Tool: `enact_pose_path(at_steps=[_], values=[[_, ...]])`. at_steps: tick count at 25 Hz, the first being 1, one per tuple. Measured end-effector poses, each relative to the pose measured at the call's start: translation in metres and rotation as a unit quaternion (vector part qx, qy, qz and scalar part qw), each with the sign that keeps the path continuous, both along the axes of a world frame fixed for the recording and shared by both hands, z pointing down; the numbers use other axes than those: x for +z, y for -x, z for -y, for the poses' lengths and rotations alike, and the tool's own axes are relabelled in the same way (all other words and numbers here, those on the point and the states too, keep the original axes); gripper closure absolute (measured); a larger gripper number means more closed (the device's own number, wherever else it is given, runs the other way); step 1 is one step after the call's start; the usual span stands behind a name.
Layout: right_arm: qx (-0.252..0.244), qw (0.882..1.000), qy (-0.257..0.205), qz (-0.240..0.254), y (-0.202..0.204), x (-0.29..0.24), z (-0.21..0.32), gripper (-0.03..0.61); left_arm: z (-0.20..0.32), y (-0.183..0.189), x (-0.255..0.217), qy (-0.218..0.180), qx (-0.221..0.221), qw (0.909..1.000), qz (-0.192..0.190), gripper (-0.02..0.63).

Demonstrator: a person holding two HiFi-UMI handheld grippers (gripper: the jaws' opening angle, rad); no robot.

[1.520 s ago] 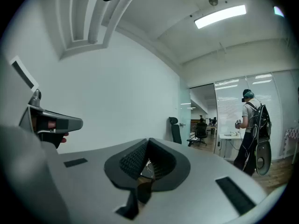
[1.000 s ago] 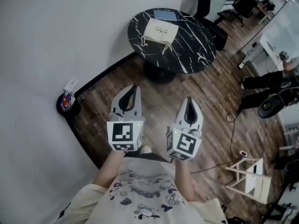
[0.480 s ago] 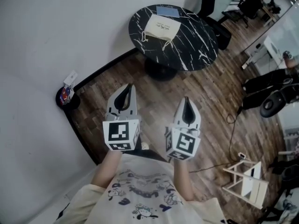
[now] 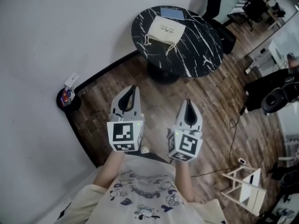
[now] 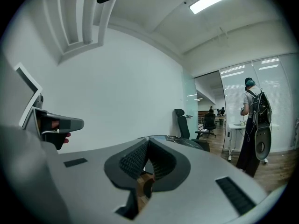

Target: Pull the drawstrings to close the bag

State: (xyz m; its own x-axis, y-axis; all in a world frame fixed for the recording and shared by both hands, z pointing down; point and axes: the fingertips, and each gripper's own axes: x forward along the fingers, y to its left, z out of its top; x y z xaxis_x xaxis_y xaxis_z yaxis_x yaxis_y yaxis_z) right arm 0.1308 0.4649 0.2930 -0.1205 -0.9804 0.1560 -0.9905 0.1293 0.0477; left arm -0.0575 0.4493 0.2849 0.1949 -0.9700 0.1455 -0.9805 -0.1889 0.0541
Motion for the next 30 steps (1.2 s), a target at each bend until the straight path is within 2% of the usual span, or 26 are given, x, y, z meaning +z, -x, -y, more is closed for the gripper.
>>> enact_pose_path(at_steps=[7, 21, 30], values=[[0.006, 1.000, 0.005, -0.003, 0.012, 0.006, 0.063, 0.565, 0.066, 0.012, 0.004, 0.001, 0.009, 1.0000, -0.003, 0.572], [0.050, 0.999, 0.008, -0.006, 0.033, -0.002, 0.203, 0.565, 0.221, 0.032, -0.008, -0.010, 0.059, 0.9982, -0.012, 0.572], [0.060, 0.998, 0.035, -0.007, 0.043, 0.017, 0.246, 0.565, 0.271, 0.050, 0.006, 0.008, 0.060, 0.9980, -0.017, 0.572]])
